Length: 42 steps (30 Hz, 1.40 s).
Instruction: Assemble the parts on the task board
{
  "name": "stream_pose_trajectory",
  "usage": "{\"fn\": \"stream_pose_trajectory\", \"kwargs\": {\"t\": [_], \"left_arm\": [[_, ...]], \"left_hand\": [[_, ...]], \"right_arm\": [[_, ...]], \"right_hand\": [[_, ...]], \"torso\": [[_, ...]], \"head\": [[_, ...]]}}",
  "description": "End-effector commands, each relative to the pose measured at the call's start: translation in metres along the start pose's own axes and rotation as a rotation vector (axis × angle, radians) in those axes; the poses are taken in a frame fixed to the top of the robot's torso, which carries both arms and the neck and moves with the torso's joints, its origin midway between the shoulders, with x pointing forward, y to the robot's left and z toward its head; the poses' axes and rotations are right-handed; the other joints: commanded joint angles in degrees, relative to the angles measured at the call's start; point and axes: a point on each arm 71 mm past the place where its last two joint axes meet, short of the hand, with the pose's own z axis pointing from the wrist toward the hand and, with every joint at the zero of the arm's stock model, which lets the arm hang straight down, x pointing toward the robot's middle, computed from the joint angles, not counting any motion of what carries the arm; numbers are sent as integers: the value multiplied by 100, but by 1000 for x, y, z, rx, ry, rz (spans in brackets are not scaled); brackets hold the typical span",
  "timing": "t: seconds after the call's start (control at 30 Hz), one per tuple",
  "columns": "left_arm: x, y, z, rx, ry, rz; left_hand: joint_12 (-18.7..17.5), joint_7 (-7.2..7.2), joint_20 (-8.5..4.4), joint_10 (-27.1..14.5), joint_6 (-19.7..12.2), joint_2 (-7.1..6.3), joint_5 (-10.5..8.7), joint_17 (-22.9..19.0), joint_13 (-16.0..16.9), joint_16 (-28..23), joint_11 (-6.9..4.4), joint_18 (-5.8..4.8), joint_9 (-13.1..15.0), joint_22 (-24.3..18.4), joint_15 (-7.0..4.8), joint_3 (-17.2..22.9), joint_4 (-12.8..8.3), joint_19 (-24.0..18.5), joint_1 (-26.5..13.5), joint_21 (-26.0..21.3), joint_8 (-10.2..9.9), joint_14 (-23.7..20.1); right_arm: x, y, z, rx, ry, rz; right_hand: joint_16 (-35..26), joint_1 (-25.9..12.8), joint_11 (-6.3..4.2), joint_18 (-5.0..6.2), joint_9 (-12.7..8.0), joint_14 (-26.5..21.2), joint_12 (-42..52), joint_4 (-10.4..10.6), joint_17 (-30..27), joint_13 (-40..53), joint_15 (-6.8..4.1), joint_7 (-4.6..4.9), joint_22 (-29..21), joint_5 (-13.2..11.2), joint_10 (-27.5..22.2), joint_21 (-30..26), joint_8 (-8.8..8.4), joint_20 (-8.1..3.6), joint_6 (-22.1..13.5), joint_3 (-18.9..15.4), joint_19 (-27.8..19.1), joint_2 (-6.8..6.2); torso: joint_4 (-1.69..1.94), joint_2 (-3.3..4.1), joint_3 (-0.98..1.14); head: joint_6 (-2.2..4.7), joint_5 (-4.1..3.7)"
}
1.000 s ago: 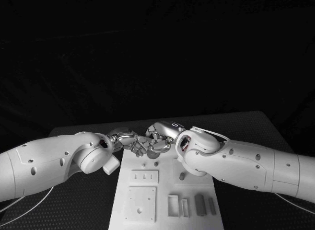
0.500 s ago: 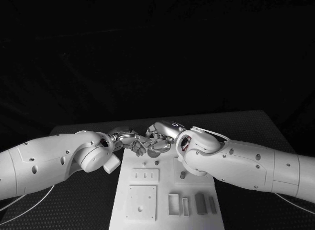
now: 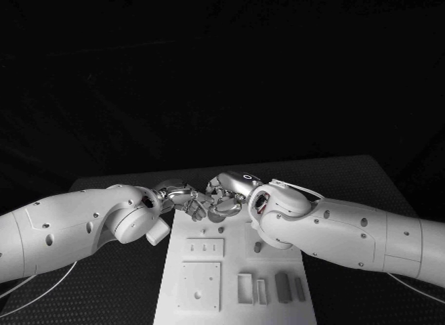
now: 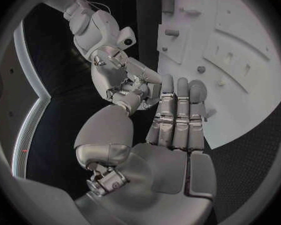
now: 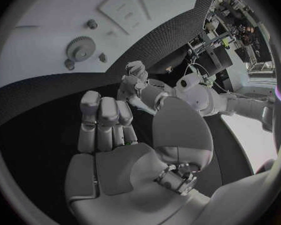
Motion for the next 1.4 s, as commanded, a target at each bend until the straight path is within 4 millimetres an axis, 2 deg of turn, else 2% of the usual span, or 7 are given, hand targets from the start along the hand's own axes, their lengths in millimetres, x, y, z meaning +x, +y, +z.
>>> {"fn": "stream_pose_trajectory", "kwargs": {"t": [0.03, 0.23, 0.97, 1.1, 1.17, 1.23, 1.4], "left_arm": [[0, -6, 0, 33, 9, 5], [-1, -5, 0, 26, 5, 16], [-3, -2, 0, -9, -9, 66], [-5, 0, 0, -29, -20, 82], [-6, 1, -1, -40, -22, 89], [-7, 2, -1, -51, -25, 102], [-7, 4, -1, -68, -21, 129]], "left_hand": [[29, -248, -43, 25, 279, 83, 161, 12, 55, 49, -2, 15, 162, 106, -3, 72, -37, -1, -28, 51, 55, 33], [68, -268, -67, 49, 325, 141, 472, 44, 192, 124, -22, -4, 278, 107, -27, 135, -132, -1, -168, 106, 70, 61], [392, -323, -155, 49, 407, 166, 615, 151, 499, 401, -99, -35, 596, 117, -118, 181, -214, 26, -257, 270, 120, 138], [493, -344, -180, 56, 443, 155, 752, 179, 580, 485, -126, -43, 691, 121, -146, 174, -221, 34, -270, 325, 144, 164], [612, -367, -208, 62, 474, 168, 828, 212, 673, 589, -159, -61, 808, 126, -181, 151, -229, 19, -302, 380, 177, 200], [704, -376, -227, 45, 474, 184, 842, 229, 755, 662, -176, -83, 901, 124, -200, 143, -232, -14, -326, 417, 186, 202], [872, -399, -265, -1, 498, 208, 908, 245, 912, 793, -207, -122, 1077, 122, -234, 140, -242, -72, -386, 488, 195, 207]], "right_arm": [[6, -1, -1, 4, 33, -7], [6, -2, -2, 6, 30, -6], [6, -8, -3, 16, 28, 41], [4, -13, -4, 24, 25, 90], [3, -17, -5, 27, 12, 105], [0, -22, -6, 31, -8, 125], [-8, -39, -13, 45, -60, 166]], "right_hand": [[14, -3, 4, 249, 6, -7, -30, 0, 0, -6, -25, 79, -9, -4, -33, 24, 11, -18, 760, 33, 21, 51], [12, -5, 4, 249, 10, -8, -29, -3, -2, -4, -25, 79, -10, -4, -28, 23, 9, -18, 760, 36, 22, 50], [-9, -41, 12, 249, 28, -14, -140, 1, -14, -111, -17, 86, -20, 22, -170, 15, -15, -9, 752, 50, 22, 29], [-96, -246, 96, 249, -32, -103, -600, 60, -44, -508, 50, 183, -43, 81, -737, -45, -250, 36, 424, -105, -60, -266], [-268, -442, 270, 244, -155, -347, -789, 178, -96, -594, 214, 348, -102, 13, -964, -214, -559, 94, -52, -308, -273, -637], [-411, -546, 406, 230, -262, -546, -927, 212, -149, -662, 331, 542, -145, -12, -1177, -358, -819, 163, -473, -528, -473, -764], [-659, -561, 623, 163, -407, -919, -1066, 254, -275, -787, 565, 721, -224, 64, -1548, -657, -1073, 355, -847, -946, -897, -860]], "torso": [[3, 0, 1], [3, 1, 0], [1, 1, 7], [-7, -2, 1], [-7, -1, 0], [-1, -3, 4], [0, -4, 5]], "head": [[-11, 2], [-14, 1], [-42, 22], [-47, 34], [-54, 38], [-62, 39], [-72, 48]]}}
